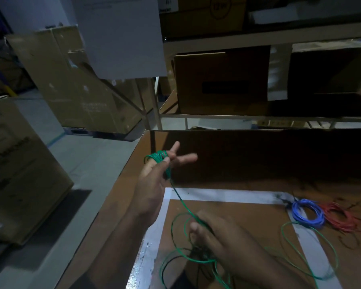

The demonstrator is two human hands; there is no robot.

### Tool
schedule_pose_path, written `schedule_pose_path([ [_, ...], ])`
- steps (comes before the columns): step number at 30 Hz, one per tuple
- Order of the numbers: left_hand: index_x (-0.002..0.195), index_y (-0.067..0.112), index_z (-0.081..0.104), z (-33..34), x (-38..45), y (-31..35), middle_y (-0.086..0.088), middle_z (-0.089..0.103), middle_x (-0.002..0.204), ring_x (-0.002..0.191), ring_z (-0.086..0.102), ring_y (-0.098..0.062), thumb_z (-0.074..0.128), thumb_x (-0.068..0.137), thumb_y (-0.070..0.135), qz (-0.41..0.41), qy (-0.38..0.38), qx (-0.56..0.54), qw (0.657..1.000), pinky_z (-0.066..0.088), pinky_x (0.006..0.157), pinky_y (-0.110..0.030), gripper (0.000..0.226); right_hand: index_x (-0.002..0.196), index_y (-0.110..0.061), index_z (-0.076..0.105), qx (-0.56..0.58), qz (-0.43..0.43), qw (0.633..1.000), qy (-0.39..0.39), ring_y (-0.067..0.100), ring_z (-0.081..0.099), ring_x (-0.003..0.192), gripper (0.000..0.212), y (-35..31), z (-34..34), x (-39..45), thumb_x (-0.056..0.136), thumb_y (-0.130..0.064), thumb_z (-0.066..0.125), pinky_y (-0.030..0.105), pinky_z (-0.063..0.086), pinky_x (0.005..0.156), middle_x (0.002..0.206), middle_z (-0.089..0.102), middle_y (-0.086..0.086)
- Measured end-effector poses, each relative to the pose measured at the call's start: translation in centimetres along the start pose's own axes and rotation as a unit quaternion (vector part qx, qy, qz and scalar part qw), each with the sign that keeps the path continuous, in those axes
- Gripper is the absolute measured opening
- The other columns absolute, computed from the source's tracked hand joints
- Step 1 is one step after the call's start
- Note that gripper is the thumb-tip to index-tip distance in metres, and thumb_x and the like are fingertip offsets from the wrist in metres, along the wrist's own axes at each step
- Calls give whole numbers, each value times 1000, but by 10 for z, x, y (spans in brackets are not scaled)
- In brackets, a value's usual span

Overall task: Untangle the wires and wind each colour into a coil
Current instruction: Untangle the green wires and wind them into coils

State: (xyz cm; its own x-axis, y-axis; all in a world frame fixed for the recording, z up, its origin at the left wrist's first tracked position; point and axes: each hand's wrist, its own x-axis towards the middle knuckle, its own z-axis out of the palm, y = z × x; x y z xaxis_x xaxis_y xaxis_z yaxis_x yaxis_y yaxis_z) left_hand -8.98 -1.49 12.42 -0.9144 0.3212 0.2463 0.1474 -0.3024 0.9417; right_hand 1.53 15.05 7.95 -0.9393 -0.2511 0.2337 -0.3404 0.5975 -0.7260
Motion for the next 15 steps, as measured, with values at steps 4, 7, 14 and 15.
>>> schedule_pose_path([
  [4,122,12,69,1,-6,-9,-4,75,121,131,58,-8,37,107,19,-32,-38,145,988,36,115,-44,37,89,-45,54,2,-10,995,100,3,59,72,18,-19,-25,2,101,-52,43,21,44,62,78,61,-19],
  [7,117,17,73,16,-17,-2,-1,76,87,98,66,7,40,104,21,-48,-93,227,968,40,92,-23,35,89,-46,56,-16,-42,979,199,-5,59,70,15,-21,-45,17,102,-42,50,15,38,59,75,59,-28],
  [14,88,1,66,19,-23,4,5,48,55,58,52,-10,36,107,25,-76,-174,100,977,50,81,-31,43,77,-25,56,-55,-31,961,269,7,54,57,31,8,-67,47,91,-51,62,35,44,52,60,55,-10],
  [15,94,2,65,19,-24,7,5,44,52,51,45,-11,36,106,24,-94,-199,36,975,53,83,-32,38,74,-25,53,-49,-26,963,265,7,52,55,36,11,-67,49,90,-57,59,34,42,51,58,54,-10],
])
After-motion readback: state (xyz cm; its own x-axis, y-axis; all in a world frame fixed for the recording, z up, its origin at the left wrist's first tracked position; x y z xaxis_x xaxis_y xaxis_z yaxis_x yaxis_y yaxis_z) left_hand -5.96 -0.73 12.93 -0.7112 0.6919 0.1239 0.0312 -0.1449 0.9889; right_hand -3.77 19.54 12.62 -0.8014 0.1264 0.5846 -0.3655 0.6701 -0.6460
